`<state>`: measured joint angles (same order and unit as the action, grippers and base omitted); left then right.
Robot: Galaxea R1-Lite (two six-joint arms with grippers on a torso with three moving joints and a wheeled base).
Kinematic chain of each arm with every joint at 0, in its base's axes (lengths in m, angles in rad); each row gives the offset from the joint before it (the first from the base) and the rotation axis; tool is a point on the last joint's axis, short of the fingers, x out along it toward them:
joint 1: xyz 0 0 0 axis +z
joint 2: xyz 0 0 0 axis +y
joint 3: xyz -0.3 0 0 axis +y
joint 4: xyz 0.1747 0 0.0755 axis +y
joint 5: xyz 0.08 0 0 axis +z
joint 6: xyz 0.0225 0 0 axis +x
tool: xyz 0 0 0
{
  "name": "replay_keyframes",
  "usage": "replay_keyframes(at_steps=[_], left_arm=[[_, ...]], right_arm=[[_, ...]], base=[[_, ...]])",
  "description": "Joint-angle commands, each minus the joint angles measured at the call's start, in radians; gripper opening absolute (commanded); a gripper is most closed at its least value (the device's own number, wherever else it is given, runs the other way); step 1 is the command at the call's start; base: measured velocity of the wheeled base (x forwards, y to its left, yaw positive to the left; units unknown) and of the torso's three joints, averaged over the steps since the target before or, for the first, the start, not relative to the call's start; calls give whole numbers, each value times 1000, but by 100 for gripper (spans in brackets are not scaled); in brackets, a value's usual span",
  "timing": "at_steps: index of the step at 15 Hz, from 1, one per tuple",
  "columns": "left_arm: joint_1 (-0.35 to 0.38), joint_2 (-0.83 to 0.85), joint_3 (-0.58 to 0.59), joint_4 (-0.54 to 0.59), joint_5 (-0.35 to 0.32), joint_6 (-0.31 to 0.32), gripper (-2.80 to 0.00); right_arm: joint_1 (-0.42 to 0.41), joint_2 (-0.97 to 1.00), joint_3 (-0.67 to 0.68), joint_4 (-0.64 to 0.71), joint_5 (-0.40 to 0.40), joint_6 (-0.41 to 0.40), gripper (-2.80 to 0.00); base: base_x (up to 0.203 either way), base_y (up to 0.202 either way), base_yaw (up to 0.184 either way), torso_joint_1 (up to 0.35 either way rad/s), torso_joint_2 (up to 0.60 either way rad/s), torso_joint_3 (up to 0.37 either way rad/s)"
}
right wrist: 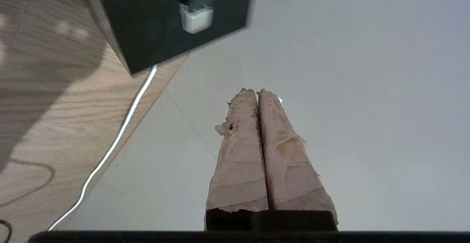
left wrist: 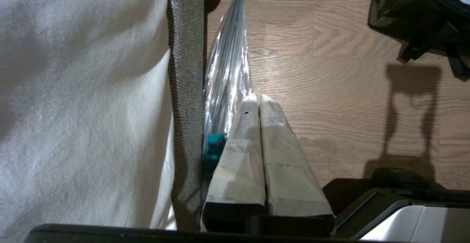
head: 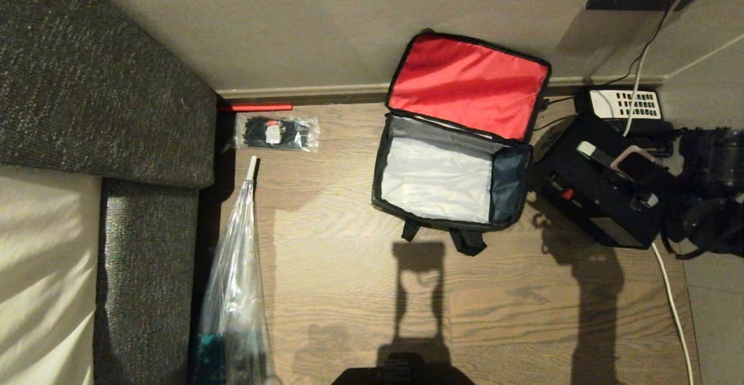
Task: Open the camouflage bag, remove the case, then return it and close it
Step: Grip the handle again
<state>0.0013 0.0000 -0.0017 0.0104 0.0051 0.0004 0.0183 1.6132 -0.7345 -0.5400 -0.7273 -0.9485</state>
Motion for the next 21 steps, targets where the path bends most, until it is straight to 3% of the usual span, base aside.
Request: replay_keyframes(at_steps=[1, 3, 6, 7, 9, 12, 14, 17, 21], left_arm=[[0, -2, 0, 0, -1, 0, -280], [0, -2, 0, 0, 1, 0, -280], [0, -2, 0, 0, 1, 0, -280], [0, -1, 0, 0, 1, 0, -280], [0, -2, 0, 0, 0, 0, -280], [0, -2, 0, 0, 1, -3, -280], [0, -2, 0, 0, 1, -1, -280], [0, -2, 0, 0, 1, 1, -280], [0, -1, 0, -1, 1, -2, -280]], right_arm=[[6, -242, 36, 83, 23, -2, -280], [7, -451, 94, 180, 77, 40, -280], [10, -856, 204, 354, 139, 208, -280], [15, -983, 258, 410, 152, 306, -280], [42, -1181, 427, 520, 193, 627, -280], [72, -1355, 612, 583, 402, 878, -280], [35, -1373, 664, 581, 503, 929, -280], [4, -1467, 711, 553, 695, 925, -280], [-15, -1630, 748, 508, 727, 945, -280]], base=[[0, 0, 0, 0, 0, 0], [0, 0, 0, 0, 0, 0], [0, 0, 0, 0, 0, 0], [0, 0, 0, 0, 0, 0], [0, 0, 0, 0, 0, 0], [0, 0, 0, 0, 0, 0], [0, 0, 0, 0, 0, 0], [0, 0, 0, 0, 0, 0], [0, 0, 0, 0, 0, 0]])
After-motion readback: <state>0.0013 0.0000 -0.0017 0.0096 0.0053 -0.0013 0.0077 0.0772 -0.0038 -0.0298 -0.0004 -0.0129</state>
